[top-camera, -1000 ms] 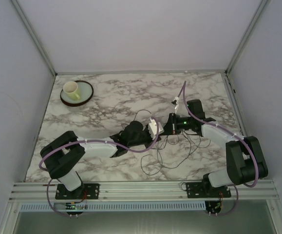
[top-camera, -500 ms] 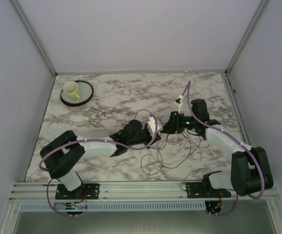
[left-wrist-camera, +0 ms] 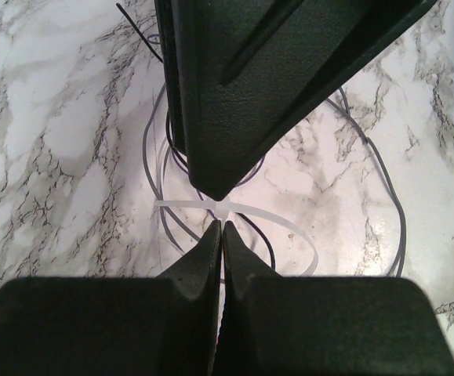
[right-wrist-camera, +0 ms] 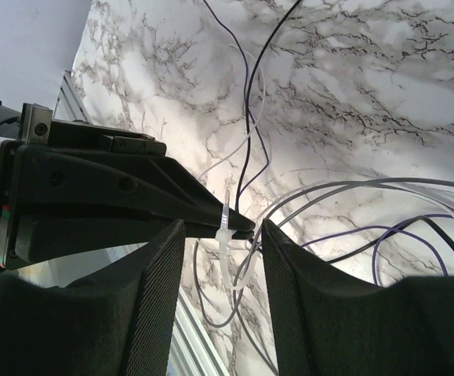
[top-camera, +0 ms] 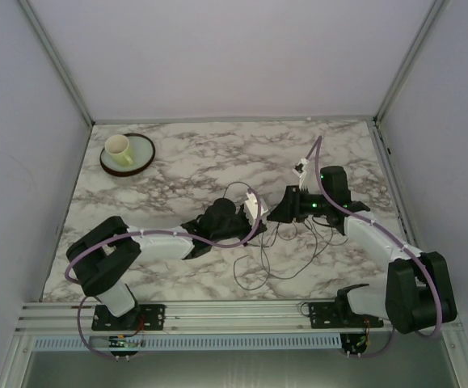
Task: Zip-tie the wires
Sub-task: Tie the cable at the center of the board.
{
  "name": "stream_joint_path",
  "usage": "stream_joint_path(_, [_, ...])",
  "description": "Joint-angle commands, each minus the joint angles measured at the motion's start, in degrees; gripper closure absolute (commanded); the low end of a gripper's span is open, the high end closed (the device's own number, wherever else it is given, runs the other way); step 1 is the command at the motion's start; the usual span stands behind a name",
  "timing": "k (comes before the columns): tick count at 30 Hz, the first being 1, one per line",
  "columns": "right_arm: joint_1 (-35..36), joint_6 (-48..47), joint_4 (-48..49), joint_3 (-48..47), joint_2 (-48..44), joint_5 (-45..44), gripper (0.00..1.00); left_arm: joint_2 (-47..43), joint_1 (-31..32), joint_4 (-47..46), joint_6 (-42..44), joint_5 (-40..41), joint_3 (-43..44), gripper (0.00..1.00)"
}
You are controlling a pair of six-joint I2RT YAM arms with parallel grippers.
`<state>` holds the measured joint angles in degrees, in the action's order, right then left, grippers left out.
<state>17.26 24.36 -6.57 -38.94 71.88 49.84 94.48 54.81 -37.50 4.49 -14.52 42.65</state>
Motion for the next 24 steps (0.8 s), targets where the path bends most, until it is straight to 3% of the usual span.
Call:
stream_joint_path(1, [1.04, -0.99, -0.94, -0.35, 0.27, -0.17, 0.58, -0.44, -0.23, -1.76, -0.1, -0.72, 1.19, 1.0])
stream_joint_path(18, [3.45, -2.04, -2.3, -1.91, 3.37, -0.98, 0.76, -0.33, -0.23, -1.66, -0.09, -0.54, 1.07, 1.0])
stream_joint_path(24, [3.66, -2.21, -2.49, -2.15, 3.45, -0.72, 0.89, -0.27, -0.22, -1.62, -0.1, -0.4, 1.11, 1.0])
